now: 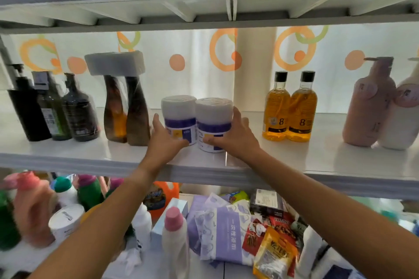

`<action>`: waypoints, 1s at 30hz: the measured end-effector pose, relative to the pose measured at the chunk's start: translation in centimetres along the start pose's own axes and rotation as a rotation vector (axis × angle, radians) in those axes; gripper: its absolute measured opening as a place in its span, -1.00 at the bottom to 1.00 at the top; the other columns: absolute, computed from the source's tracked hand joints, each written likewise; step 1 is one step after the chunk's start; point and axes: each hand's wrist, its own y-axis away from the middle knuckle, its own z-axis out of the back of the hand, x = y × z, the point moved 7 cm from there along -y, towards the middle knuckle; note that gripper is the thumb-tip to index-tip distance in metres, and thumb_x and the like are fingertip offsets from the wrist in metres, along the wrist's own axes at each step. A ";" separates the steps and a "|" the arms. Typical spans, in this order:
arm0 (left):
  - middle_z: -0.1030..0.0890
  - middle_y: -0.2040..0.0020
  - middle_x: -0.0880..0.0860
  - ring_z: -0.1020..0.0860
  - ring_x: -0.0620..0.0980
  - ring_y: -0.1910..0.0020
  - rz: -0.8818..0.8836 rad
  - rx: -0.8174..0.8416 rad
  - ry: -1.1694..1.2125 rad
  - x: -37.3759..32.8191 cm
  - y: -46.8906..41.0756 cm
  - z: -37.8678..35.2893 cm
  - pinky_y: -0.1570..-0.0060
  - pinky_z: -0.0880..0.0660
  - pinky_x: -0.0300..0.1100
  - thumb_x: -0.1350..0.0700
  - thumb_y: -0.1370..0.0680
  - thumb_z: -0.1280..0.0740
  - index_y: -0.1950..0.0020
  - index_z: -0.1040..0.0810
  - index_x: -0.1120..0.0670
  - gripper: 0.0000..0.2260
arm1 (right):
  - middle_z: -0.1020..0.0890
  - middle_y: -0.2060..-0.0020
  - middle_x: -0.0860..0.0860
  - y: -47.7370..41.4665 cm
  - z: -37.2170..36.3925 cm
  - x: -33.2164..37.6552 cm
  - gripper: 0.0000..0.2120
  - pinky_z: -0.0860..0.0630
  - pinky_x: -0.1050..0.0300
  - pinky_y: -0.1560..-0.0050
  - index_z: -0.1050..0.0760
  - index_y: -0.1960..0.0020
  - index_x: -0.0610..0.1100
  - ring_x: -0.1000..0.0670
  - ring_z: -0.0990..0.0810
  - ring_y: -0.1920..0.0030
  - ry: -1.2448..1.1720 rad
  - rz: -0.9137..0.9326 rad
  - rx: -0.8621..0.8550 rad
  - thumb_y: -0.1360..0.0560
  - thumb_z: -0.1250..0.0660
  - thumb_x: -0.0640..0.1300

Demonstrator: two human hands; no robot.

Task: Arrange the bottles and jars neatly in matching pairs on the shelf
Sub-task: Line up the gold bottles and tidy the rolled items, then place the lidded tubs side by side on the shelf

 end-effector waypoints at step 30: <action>-0.53 -0.29 0.05 -0.53 0.08 -0.23 -0.014 0.092 -0.090 2.8 -6.6 -4.4 -0.18 -0.50 0.03 0.12 -0.35 -0.57 -0.50 -0.08 -0.01 -0.12 | -0.51 -0.27 -0.04 -3.3 0.6 -5.8 -0.21 -0.45 0.16 -0.08 -0.18 -0.37 -0.08 -0.06 -0.52 -0.24 -0.157 -0.220 -0.062 -0.30 -0.57 -0.10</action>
